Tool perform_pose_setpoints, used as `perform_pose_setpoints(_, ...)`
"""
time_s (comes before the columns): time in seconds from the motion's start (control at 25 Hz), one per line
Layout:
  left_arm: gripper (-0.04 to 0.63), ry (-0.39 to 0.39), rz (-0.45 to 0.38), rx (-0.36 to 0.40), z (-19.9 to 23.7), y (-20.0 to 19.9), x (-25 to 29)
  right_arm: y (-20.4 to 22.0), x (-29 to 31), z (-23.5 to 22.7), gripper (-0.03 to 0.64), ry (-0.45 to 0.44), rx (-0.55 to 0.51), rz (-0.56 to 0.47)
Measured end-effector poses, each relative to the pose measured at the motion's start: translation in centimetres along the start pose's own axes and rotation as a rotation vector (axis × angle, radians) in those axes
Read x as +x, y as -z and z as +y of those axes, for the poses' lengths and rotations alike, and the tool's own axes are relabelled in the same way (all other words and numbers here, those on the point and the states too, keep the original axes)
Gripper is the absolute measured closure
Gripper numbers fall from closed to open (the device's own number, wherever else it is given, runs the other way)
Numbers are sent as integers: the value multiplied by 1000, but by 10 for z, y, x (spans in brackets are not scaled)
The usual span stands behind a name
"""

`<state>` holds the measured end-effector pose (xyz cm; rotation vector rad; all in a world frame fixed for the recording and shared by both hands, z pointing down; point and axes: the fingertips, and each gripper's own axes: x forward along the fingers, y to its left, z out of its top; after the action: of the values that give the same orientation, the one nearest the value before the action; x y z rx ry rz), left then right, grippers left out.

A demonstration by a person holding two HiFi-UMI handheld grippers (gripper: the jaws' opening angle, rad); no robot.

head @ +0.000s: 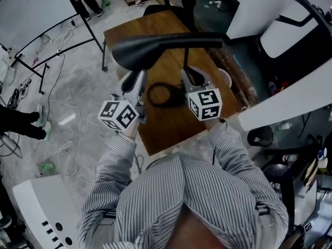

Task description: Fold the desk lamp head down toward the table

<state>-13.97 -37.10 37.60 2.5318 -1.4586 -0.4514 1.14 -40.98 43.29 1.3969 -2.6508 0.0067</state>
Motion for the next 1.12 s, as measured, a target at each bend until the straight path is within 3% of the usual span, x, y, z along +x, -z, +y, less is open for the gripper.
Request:
perform_pose_setpoints(0.24, 509, 7, 68, -86, -4, 36, 9, 1, 3, 1, 568, 15, -6, 4)
perform_pose_setpoints(0.64, 522, 83, 208, -149, -41, 89, 17, 0, 2, 3, 568, 16, -8, 5)
perform_pose_setpoints(0.96, 549, 99, 245, -106, -48, 96, 20, 1, 1, 3, 568, 7, -13, 0)
perform_pose_setpoints(1.12, 512, 103, 291, -18, -55, 103, 15, -3, -11, 2, 566, -24, -68, -38)
